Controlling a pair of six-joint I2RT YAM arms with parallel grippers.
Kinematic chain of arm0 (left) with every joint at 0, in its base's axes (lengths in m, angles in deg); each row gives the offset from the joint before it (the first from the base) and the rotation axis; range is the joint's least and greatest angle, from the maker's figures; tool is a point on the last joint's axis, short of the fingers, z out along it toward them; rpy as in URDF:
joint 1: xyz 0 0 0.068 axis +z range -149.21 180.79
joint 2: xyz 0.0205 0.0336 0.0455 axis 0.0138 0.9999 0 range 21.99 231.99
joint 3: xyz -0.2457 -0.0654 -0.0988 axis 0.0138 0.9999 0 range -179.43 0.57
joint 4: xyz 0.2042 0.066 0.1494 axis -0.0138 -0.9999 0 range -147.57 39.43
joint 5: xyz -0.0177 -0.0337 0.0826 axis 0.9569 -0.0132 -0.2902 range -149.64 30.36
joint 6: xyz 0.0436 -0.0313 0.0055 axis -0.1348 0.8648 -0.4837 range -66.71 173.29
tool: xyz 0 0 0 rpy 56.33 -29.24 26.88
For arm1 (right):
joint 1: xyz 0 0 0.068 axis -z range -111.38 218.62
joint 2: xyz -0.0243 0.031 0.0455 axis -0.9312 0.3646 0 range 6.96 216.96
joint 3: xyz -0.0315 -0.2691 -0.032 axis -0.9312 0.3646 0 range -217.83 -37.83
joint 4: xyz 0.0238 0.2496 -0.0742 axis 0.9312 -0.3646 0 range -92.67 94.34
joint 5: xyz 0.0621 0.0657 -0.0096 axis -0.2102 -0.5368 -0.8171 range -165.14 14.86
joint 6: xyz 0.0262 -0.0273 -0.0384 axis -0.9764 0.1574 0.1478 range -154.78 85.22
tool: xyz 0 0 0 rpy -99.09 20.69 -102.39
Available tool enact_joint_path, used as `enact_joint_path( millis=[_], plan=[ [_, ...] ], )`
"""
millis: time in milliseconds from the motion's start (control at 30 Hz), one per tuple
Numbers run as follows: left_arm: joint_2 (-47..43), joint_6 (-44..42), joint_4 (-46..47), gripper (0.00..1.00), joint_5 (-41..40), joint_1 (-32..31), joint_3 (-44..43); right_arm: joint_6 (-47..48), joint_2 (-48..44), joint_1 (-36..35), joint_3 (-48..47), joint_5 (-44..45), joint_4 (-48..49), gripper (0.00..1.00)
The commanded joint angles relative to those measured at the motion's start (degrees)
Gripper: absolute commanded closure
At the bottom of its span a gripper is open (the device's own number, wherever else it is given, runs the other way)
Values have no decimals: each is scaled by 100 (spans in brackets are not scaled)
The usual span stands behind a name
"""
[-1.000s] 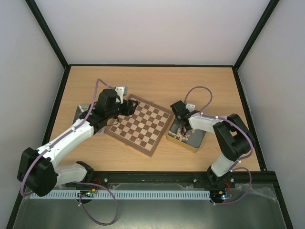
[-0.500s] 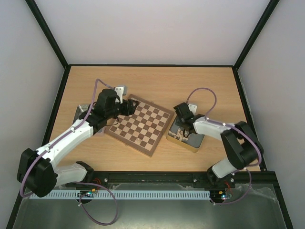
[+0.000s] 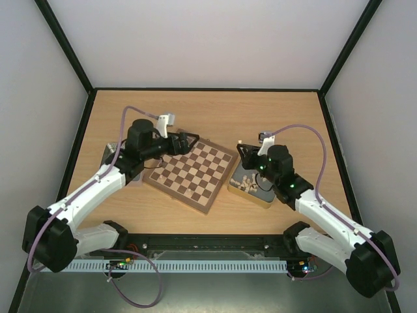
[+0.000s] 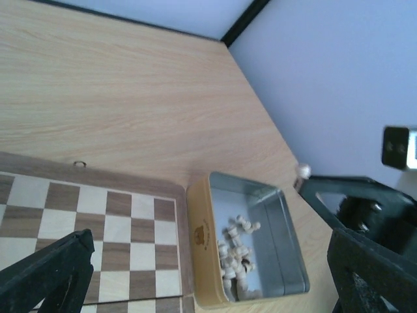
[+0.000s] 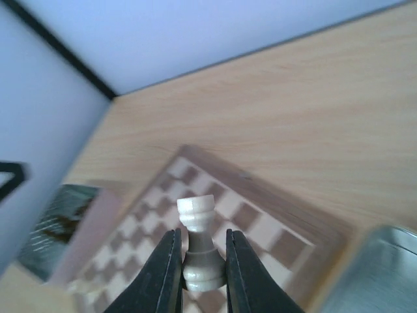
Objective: Set up the chess pieces on the board
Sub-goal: Pick up the chess piece from the storage box, then place the chess piece on the chessboard.
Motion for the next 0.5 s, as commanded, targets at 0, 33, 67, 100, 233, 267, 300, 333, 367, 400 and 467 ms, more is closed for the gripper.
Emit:
enact_joint_path(
  millis=[0,33,67,100,233,267,300,333,367,400,467],
  plan=[
    [-420,952,1161,0,404,578,501,296,-165,22,73,-1726,1307,88],
    [-513,1282,1642,0,670,749,711,292,-113,20,27,-1992,1438,88],
    [-586,1614,2178,0,1017,911,956,265,-36,15,-28,-2286,1555,88],
    [-634,1956,2736,0,1355,1045,1192,219,68,12,-114,-2542,1631,88],
    [-653,2357,3081,0,2139,1258,1307,52,482,-85,-470,-3406,1869,89],
    [-590,2166,2695,0,2286,1242,1121,61,593,-149,-525,-3538,1946,88],
    [-501,2030,2312,1,2447,1203,947,109,680,-212,-591,-3660,1977,88],
    [-418,1909,2023,1,2623,1128,780,182,783,-283,-672,-3747,1961,88],
    [-335,1817,1825,4,2842,1036,655,266,898,-360,-761,-3828,1901,89],
    [-261,1748,1700,5,2969,898,542,383,1014,-444,-850,-3908,1811,89],
    [-136,1549,1461,11,3108,611,364,592,1232,-603,-1068,-4033,1624,89]
  ],
)
